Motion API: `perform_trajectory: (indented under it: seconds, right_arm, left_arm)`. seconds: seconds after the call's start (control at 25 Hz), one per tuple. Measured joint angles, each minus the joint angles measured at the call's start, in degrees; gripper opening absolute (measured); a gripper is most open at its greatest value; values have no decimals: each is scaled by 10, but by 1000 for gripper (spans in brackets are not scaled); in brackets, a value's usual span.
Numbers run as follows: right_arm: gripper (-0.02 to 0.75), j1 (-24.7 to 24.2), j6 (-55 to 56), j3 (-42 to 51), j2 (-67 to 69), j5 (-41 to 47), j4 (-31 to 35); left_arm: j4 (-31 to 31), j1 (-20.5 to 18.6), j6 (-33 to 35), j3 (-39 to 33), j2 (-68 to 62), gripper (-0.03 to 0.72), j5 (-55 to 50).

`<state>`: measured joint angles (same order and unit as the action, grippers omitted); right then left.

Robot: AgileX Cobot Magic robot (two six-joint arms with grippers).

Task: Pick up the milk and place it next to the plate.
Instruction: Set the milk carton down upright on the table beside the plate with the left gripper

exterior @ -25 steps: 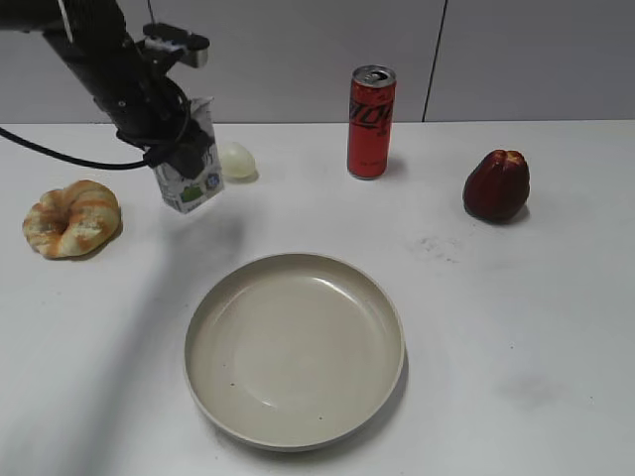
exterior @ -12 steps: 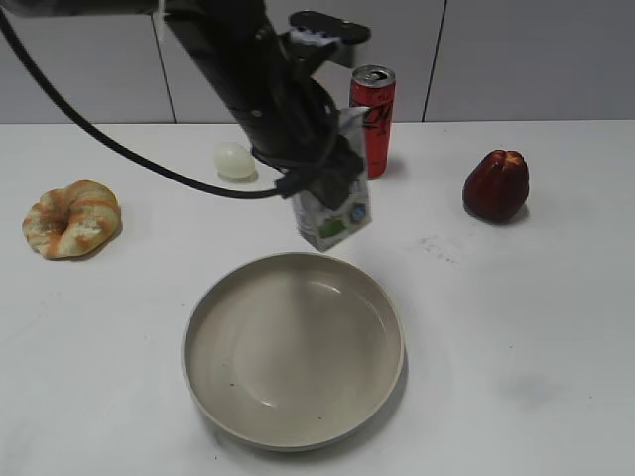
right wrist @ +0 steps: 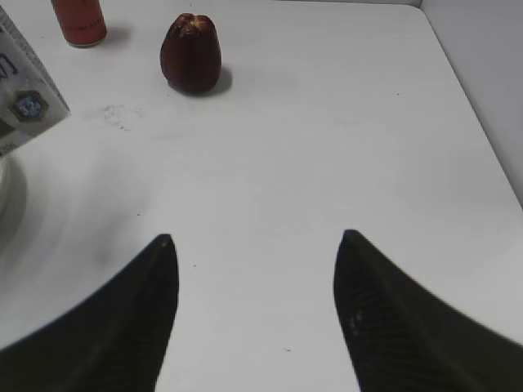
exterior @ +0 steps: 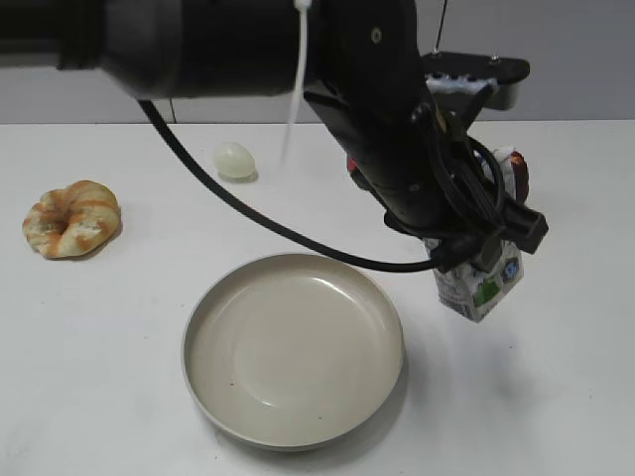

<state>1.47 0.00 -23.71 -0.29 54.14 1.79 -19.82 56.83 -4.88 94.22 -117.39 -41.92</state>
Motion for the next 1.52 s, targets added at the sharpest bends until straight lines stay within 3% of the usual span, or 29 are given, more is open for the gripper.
perform_trajectory:
  seconds: [0.32,0.72,1.12,1.52]
  right_arm:
    - [459,0,0,0,0,0,1]
    - [459,0,0,0,0,0,1]
    - [459,0,0,0,0,0,1]
    - [459,0,0,0,0,0,1]
  left_arm:
    - [6,-6,-148,-1,-44,305,52]
    - [64,-9,-165,-1,-61,305,36]
    - [69,-9,-165,-1,-78,329,33]
    - [63,-9,-165,1,-76,503,54]
